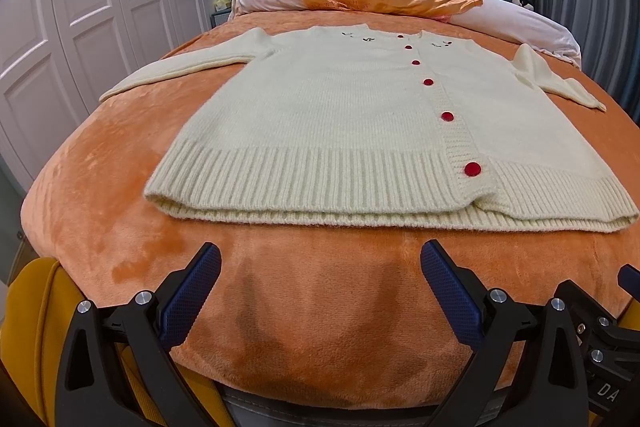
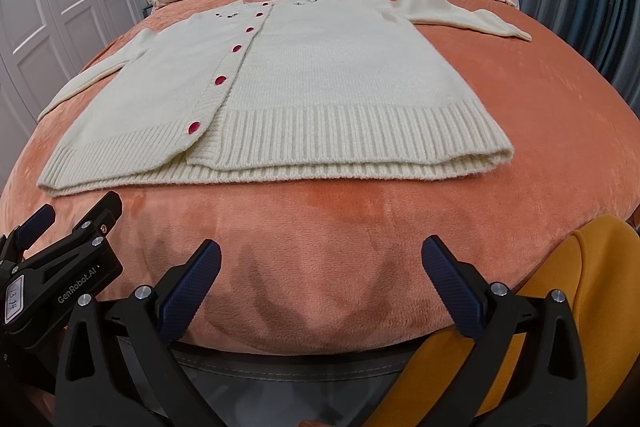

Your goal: Fold small clothes

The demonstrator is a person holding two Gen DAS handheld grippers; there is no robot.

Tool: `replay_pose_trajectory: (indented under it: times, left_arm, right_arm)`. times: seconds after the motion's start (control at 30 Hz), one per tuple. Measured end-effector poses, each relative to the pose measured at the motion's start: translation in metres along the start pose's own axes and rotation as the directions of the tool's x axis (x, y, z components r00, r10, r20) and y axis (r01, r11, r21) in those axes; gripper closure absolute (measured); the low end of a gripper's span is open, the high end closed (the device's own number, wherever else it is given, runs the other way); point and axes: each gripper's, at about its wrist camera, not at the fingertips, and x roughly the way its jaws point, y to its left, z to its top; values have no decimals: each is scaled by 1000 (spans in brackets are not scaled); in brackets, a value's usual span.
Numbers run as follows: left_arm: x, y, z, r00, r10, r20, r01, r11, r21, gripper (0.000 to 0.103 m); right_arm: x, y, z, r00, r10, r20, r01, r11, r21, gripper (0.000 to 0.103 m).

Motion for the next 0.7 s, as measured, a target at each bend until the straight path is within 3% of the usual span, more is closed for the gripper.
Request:
replay_pose_trajectory:
  times: [0.7]
  left_arm:
    - [1,2,-1,1000,1,-5,-1,1000,0,5]
  right_arm:
    - [1,2,-3,1000,8,-9,-8,1000,-1,5]
